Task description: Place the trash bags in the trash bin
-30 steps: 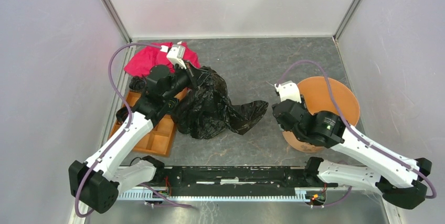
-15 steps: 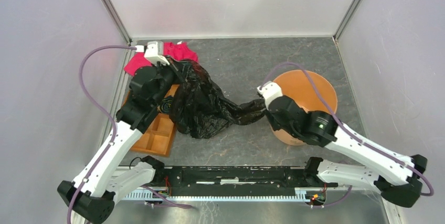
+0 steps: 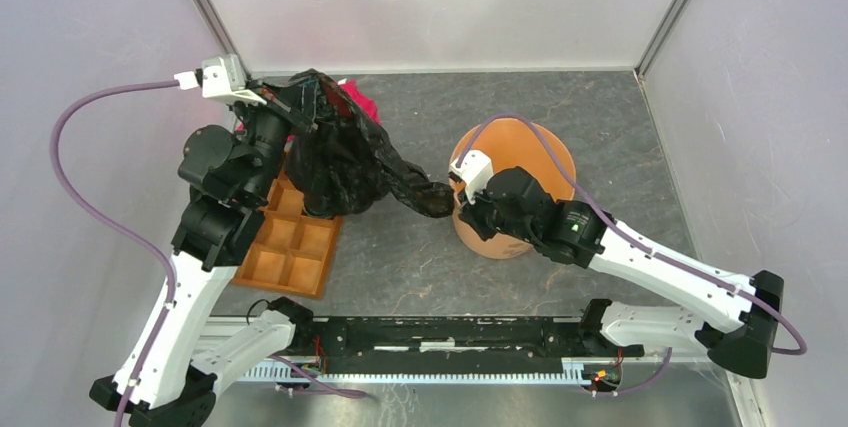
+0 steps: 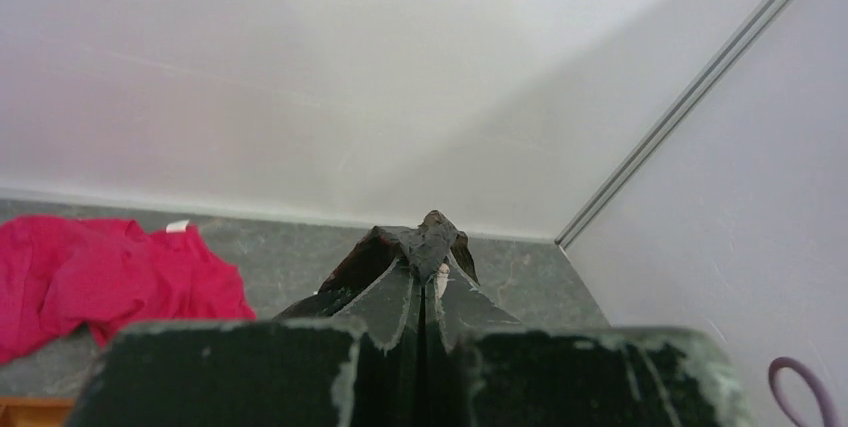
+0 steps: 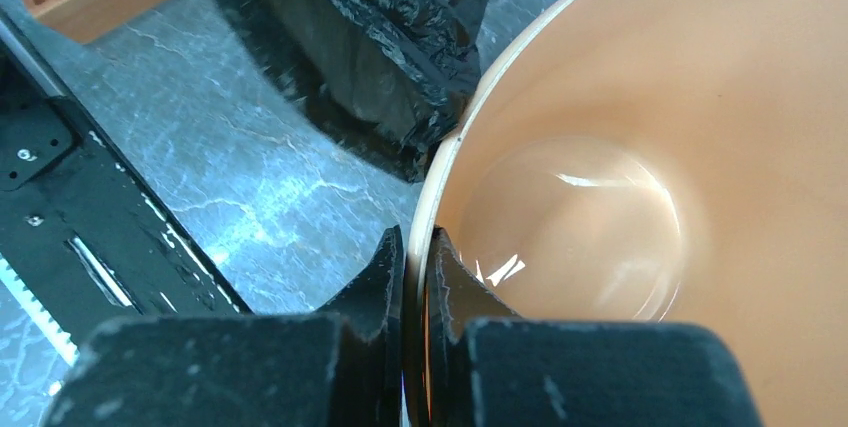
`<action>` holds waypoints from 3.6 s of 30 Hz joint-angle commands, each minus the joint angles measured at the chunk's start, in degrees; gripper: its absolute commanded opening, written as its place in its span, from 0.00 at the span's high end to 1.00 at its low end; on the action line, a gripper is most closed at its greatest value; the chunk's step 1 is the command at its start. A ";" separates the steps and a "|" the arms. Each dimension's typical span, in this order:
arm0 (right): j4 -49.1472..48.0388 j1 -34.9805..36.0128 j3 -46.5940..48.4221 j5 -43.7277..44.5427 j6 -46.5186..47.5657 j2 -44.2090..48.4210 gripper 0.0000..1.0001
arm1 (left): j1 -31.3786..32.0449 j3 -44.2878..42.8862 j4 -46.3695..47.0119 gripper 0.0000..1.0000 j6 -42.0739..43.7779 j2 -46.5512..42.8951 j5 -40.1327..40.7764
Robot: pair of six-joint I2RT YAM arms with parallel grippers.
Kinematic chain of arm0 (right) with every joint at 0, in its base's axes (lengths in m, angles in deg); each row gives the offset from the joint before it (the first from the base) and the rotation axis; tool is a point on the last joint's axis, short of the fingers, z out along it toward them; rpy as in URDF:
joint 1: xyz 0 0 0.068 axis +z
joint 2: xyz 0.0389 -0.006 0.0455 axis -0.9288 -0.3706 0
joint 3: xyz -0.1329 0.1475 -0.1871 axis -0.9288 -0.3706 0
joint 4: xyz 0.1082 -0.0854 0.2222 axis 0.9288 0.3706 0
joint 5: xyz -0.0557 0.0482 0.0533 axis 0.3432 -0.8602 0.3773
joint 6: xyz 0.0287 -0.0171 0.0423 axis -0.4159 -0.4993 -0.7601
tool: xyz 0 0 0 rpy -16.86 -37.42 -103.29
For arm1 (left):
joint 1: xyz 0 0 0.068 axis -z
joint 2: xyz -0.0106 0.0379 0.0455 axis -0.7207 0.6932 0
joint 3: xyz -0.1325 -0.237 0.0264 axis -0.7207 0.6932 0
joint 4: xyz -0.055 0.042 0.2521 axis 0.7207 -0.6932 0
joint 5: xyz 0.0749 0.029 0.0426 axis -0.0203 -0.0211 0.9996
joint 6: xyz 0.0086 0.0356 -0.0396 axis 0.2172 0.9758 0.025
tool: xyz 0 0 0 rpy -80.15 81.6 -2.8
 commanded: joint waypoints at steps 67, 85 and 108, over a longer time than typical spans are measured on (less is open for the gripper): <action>-20.35 -0.64 37.17 5.85 1.67 -6.44 1.00 | 6.74 -7.82 39.42 0.98 -19.32 8.56 -57.11; -14.55 -0.72 36.65 -16.51 -4.15 -7.93 1.00 | 15.82 -12.65 5.85 0.98 5.18 7.11 -29.25; -4.81 -18.24 31.31 9.72 10.34 -6.05 1.00 | 15.75 -20.08 4.82 0.98 8.62 21.97 -14.08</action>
